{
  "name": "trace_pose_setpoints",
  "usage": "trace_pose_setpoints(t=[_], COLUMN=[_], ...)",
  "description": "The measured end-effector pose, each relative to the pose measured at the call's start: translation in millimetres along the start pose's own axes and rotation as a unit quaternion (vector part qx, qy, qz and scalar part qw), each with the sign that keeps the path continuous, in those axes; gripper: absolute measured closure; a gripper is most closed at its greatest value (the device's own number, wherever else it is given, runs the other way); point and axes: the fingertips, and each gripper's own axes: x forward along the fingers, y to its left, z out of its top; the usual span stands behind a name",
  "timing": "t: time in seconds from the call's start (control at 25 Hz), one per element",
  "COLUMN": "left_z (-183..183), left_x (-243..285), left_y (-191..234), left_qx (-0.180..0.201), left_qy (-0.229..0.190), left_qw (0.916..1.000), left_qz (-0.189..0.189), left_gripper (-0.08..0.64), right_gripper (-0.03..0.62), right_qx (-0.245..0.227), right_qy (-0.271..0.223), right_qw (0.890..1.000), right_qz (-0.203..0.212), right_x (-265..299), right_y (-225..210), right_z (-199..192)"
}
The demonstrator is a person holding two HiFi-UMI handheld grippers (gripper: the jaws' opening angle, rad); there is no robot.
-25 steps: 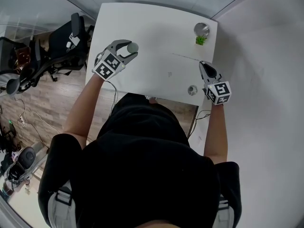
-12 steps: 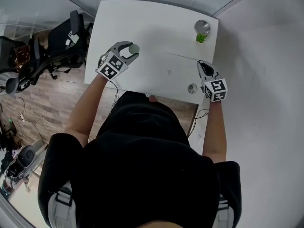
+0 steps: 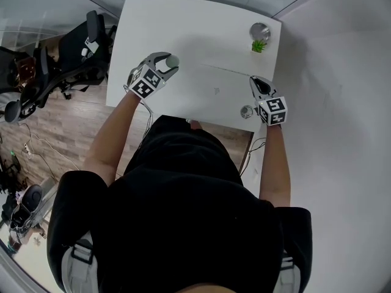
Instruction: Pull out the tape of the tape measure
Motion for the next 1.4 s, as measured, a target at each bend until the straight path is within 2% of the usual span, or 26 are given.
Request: trace_pose_setpoints(t=[0.32,0.96,1.4], left_z=[-18,-52,-82], left_x=[24,63,87], left_y=[1,2,4], left_qx=[-0.016,-0.012,0.0], left_qy=[0.02,0.051,0.077], left_qw=[0.9997,0.9983,0.9964], left_qz=[-0.007,-0.025,-0.035], left_gripper=[0.333,0.332,0.331], right_gripper=[0.575,0.575,0.574], right_qx=[-0.006,0.011,0.008], right_qy=[0.03,0.078,0.131], right_qw=[1.0,0.997,0.991], right_qz=[0.003,0.011,0.026], right_x=[18,56,84], right_y=[-3,-7,-6], right_z=[-17,-51,-82])
